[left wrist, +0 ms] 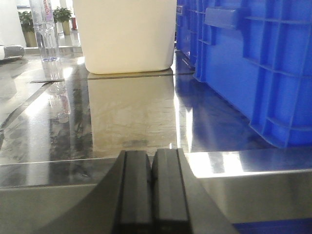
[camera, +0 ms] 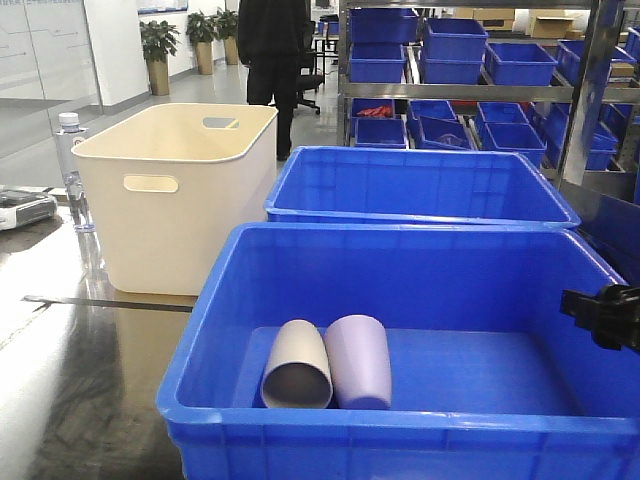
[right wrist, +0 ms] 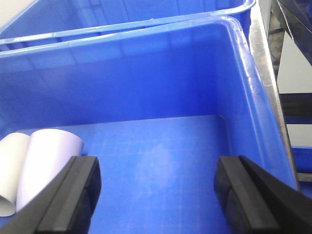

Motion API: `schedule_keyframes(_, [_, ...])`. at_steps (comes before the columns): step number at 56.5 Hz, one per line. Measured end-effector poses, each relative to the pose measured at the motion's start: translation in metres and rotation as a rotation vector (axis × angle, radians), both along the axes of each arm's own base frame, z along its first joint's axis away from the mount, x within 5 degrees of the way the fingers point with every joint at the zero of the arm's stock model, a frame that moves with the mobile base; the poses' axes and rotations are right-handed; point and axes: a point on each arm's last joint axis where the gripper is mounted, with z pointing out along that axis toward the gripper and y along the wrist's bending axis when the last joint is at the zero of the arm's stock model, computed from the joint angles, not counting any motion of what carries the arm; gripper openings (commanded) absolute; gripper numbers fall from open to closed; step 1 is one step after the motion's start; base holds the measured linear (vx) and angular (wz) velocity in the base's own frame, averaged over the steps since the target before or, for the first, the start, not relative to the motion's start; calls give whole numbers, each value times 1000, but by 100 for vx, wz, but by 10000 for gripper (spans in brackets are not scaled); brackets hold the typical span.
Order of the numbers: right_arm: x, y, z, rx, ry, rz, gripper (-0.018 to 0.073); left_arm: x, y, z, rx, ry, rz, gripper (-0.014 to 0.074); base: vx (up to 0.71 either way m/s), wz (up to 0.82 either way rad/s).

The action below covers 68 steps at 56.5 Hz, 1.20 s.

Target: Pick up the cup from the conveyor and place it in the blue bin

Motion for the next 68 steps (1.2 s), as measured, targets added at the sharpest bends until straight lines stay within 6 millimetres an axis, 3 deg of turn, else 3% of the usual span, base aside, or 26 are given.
schedule_keyframes(33, [0,0,0,0,0,0,550,0,0,0,0,0,0,-3,0,0])
schedule_keyframes(40, [-9,-1,7,-11,-28,3,550,0,0,0,0,0,0,-3,0,0])
schedule_keyframes(48, [-42,3,32,-31,-142,30,549,0,0,0,0,0,0,-3,0,0])
schedule_keyframes(57, [-94,2,60,-38,-294,51,512,0,0,0,0,1,1,-3,0,0])
schedule_keyframes(63, [-133,1,69,-34,-347,69,431,0,0,0,0,1,1,-3,0,0])
schedule_keyframes(68, [-167,-1,71,-52,-373,83,305,0,0,0,0,1,1,-3,0,0])
